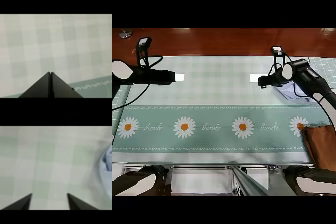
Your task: Fold the shirts.
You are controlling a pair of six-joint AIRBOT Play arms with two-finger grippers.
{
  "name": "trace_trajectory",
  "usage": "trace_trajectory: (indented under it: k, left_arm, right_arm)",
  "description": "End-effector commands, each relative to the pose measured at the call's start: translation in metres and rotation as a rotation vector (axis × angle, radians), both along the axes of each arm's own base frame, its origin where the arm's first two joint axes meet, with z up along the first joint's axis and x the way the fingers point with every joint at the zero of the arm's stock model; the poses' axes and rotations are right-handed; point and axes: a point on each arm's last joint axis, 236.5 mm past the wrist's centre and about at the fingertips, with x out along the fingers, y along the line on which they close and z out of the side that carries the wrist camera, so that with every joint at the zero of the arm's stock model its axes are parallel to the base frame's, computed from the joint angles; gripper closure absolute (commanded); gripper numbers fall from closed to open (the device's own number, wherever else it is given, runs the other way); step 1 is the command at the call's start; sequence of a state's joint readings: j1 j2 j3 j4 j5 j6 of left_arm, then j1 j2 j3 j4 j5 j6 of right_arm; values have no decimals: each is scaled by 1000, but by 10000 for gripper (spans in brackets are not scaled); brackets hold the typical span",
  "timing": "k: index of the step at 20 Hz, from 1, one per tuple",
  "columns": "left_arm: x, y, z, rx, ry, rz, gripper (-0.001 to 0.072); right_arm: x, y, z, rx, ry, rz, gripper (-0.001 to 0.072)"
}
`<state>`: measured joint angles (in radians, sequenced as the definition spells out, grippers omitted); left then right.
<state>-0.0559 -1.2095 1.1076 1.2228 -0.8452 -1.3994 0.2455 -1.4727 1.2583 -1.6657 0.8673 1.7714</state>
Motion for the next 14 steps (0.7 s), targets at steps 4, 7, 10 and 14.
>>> trace_trajectory:
  k: [4, 7, 10, 14]
  left_arm:
    - [53, 19, 38, 24, -274, 97, 3]
    - [58, 21, 26, 34, -258, 98, 3]
    - [58, 20, 8, 37, -213, 93, 4]
    - [38, 13, -26, 29, -60, 61, 4]
  right_arm:
    - [60, -120, 46, -208, -298, -220, 75]
    - [56, -214, 29, -62, -309, -600, 78]
    - [39, -255, -25, 54, -156, -773, 80]
    - [19, -225, -82, 193, 197, -695, 84]
